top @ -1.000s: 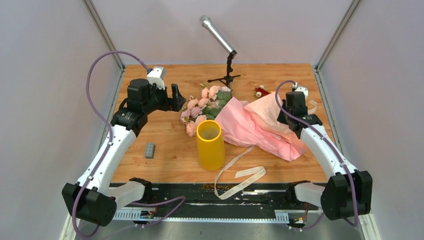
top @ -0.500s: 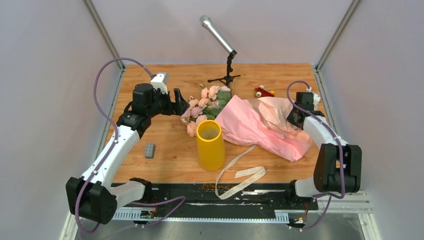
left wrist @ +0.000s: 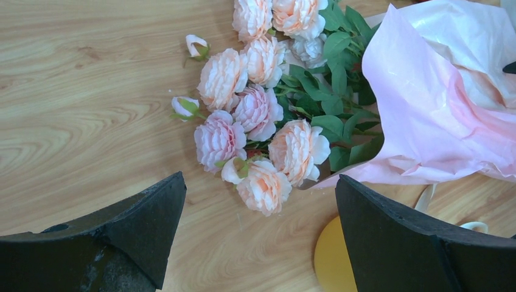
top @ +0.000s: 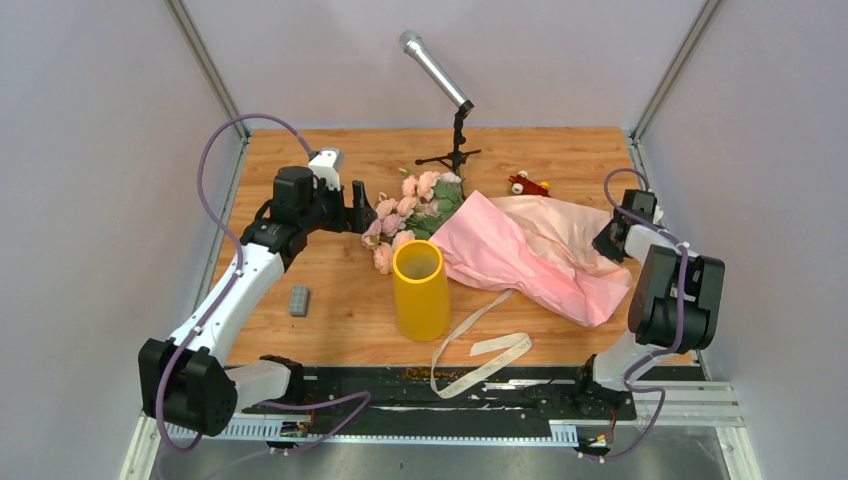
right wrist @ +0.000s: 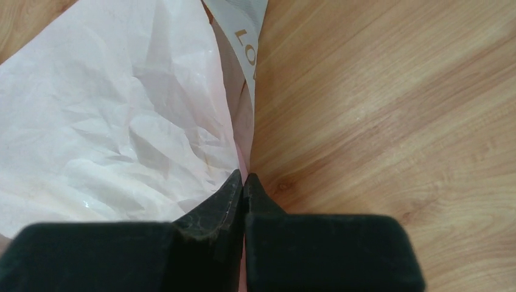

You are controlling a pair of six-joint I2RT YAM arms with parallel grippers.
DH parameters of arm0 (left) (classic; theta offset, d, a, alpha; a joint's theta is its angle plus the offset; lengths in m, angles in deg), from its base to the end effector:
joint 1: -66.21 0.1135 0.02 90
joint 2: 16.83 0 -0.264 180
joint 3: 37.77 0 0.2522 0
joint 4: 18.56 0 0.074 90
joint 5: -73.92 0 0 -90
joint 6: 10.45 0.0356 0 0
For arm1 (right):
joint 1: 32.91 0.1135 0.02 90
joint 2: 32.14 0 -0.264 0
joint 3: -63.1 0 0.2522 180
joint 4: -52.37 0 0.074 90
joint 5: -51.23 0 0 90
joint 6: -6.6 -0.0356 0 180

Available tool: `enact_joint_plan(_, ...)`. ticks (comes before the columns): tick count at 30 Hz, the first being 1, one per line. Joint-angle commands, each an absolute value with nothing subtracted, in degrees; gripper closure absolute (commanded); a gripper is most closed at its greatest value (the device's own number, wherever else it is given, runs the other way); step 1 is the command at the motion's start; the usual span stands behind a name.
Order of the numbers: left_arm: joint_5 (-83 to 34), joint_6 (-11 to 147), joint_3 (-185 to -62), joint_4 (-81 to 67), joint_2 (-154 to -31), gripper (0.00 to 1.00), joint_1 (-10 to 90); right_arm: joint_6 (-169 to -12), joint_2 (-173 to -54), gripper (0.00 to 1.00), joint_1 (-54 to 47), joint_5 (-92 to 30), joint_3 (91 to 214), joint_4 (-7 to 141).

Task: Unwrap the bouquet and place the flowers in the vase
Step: Unfold the wrapping paper at the center of the board.

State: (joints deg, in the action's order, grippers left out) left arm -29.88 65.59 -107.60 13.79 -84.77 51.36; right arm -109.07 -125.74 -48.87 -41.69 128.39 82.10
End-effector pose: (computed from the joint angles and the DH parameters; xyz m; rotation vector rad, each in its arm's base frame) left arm 0.2554 -0.0765 0.3115 0.1639 2.1281 -0.5526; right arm 0.3039 -0.0888 0.1644 0.9350 2.4064 -0.0030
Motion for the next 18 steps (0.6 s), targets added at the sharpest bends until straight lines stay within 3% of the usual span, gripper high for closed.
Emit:
enact_joint_plan(1,-29.0,68.4,-109.6,13.3,-82.8,0.00,51.7,-106.9,-126.8,0.93,-49.3,-41.7,132.4,79.3)
enact_joint_plan(6,-28.4,68.8,-109.9,13.8,-82.7,0.00,51.7,-104.1,-122.0,0.60,-49.3,-43.6,133.9,82.1)
enact_joint_plan(9,-29.4,68.1,-110.1,13.8,-82.4,0.00,51.7,-103.3,-117.0,0.48,-49.2,-43.8,133.6,84.1)
enact_joint_plan(13,-30.6,67.2,-109.9,13.4,-81.3,0.00,51.7,-101.8,-109.4,0.45,-48.1,-38.7,131.6,86.7)
enact_joint_plan(18,-31.3,66.4,-109.9,13.4,-80.3,0.00,51.7,-99.9,-102.6,0.55,-44.4,-28.8,127.4,88.2)
